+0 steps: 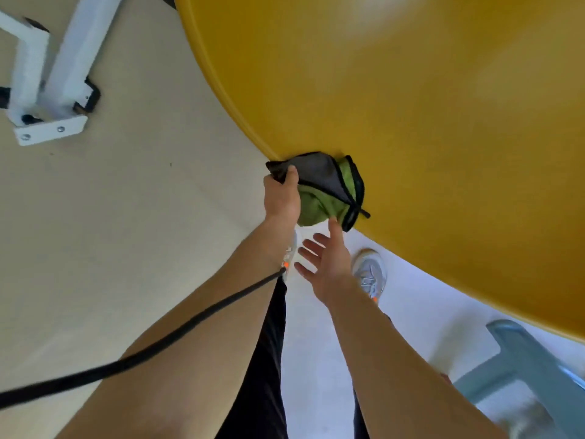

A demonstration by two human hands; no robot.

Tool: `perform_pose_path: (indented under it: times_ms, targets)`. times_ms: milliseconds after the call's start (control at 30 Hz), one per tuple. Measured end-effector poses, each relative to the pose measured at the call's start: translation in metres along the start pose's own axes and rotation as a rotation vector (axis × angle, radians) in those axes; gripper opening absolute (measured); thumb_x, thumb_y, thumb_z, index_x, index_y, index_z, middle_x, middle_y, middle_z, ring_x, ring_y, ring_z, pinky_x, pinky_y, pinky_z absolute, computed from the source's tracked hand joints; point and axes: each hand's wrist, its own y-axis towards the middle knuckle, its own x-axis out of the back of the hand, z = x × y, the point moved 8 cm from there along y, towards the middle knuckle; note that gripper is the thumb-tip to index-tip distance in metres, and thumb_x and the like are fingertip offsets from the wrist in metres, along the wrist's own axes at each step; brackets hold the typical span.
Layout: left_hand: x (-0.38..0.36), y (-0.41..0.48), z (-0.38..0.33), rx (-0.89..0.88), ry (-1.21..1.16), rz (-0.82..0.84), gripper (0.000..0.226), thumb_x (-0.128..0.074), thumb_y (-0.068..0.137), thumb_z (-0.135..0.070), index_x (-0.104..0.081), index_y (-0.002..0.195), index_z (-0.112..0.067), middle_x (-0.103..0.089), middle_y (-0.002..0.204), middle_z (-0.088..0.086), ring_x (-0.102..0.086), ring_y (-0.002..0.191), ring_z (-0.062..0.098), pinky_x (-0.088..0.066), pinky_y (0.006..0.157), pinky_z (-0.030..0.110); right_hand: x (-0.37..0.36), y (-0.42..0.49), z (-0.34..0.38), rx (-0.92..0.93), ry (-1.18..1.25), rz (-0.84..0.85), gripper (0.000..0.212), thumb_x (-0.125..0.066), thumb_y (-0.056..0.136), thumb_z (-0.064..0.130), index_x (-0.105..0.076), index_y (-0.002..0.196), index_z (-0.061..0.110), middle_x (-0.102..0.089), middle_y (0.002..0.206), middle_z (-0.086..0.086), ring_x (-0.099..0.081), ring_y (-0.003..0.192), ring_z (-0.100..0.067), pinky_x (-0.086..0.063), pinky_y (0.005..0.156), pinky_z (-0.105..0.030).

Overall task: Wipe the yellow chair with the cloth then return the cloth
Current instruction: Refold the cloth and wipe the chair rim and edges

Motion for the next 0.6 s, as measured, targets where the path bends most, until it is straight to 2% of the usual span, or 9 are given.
perform_pose_path:
  times_ms: [67,167,233,300,367,433,467,533,600]
  targets:
    - [0.003,0.008,-0.004,0.002,0.085,0.036,0.048,-0.051,0.101,-0.038,-0.046,0.135,-0.004,-0.059,0.13,0.013,-0.057,0.119,0.031,-0.043,0.088,0.031,-0.047,0.015,0.016,0.011,0.161,0.142,0.058,-0.057,0.089,0.066,-0.062,0.126,0.021,-0.066,0.127,-0.003,-0.061,0.117,-0.021,-0.049,0.103,-0.049]
    - [-0.003,0.013,0.006,-0.017,0.36,0.259,0.045,-0.05,0.098,-0.049,-0.06,0.127,-0.015,-0.068,0.119,0.006,-0.064,0.11,0.028,-0.052,0.093,0.038,-0.082,0.04,0.03,-0.006,0.347,0.192,0.067,-0.068,0.075,0.071,-0.067,0.126,0.028,-0.071,0.124,0.004,-0.064,0.117,-0.02,-0.052,0.097,-0.046]
    - [-0.004,0.019,0.009,-0.133,0.823,0.355,0.05,-0.046,0.094,-0.058,-0.067,0.116,-0.017,-0.065,0.114,0.008,-0.058,0.11,0.03,-0.048,0.095,0.038,-0.077,0.055,0.027,0.017,0.386,0.164,0.065,-0.072,0.077,0.064,-0.067,0.126,0.022,-0.073,0.121,0.001,-0.066,0.115,-0.022,-0.055,0.091,-0.045]
    - [-0.011,0.013,0.01,-0.301,1.274,0.486,0.047,-0.049,0.092,-0.054,-0.066,0.113,-0.016,-0.049,0.12,0.011,-0.046,0.114,0.032,-0.044,0.097,0.041,-0.064,0.066,0.02,0.04,0.495,0.178,0.064,-0.074,0.082,0.055,-0.064,0.132,0.014,-0.071,0.126,-0.007,-0.066,0.118,-0.028,-0.053,0.099,-0.048]
    - [-0.02,-0.001,0.01,-0.359,1.33,0.717,0.029,-0.056,0.092,-0.041,-0.065,0.088,-0.014,-0.05,0.114,0.013,-0.053,0.1,0.03,-0.047,0.083,0.038,-0.052,0.071,0.02,0.066,0.624,0.206,0.058,-0.071,0.089,0.046,-0.062,0.135,0.012,-0.068,0.132,-0.012,-0.064,0.122,-0.029,-0.05,0.105,-0.045]
    - [-0.02,-0.01,-0.004,-0.372,1.333,0.84,0.035,-0.059,0.093,-0.039,-0.058,0.069,-0.013,-0.06,0.09,0.013,-0.058,0.08,0.029,-0.04,0.063,0.033,-0.049,0.072,0.023,0.088,0.704,0.223,0.056,-0.072,0.089,0.045,-0.063,0.134,0.013,-0.069,0.129,-0.011,-0.066,0.12,-0.028,-0.055,0.099,-0.043]
    - [-0.019,-0.012,-0.021,-0.44,1.391,0.83,0.038,-0.058,0.093,-0.041,-0.058,0.068,-0.012,-0.061,0.08,0.011,-0.058,0.074,0.028,-0.037,0.06,0.033,-0.052,0.071,0.024,0.085,0.72,0.202,0.058,-0.076,0.085,0.046,-0.065,0.131,0.013,-0.072,0.125,-0.01,-0.068,0.116,-0.028,-0.057,0.095,-0.043]
    - [-0.016,-0.014,-0.067,-0.696,1.508,0.642,0.039,-0.053,0.093,-0.044,-0.061,0.07,-0.013,-0.06,0.068,0.003,-0.057,0.067,0.025,-0.036,0.056,0.033,-0.066,0.072,0.023,0.061,0.724,0.134,0.058,-0.083,0.077,0.047,-0.068,0.122,0.013,-0.075,0.118,-0.01,-0.073,0.105,-0.028,-0.059,0.091,-0.047]
    - [-0.019,-0.021,-0.108,-1.007,1.511,0.416,0.027,-0.053,0.093,-0.04,-0.066,0.081,-0.019,-0.065,0.078,-0.001,-0.059,0.077,0.024,-0.04,0.059,0.034,-0.085,0.071,0.027,0.058,0.742,0.106,0.051,-0.083,0.078,0.041,-0.069,0.117,0.012,-0.075,0.114,-0.011,-0.075,0.099,-0.027,-0.06,0.089,-0.048]
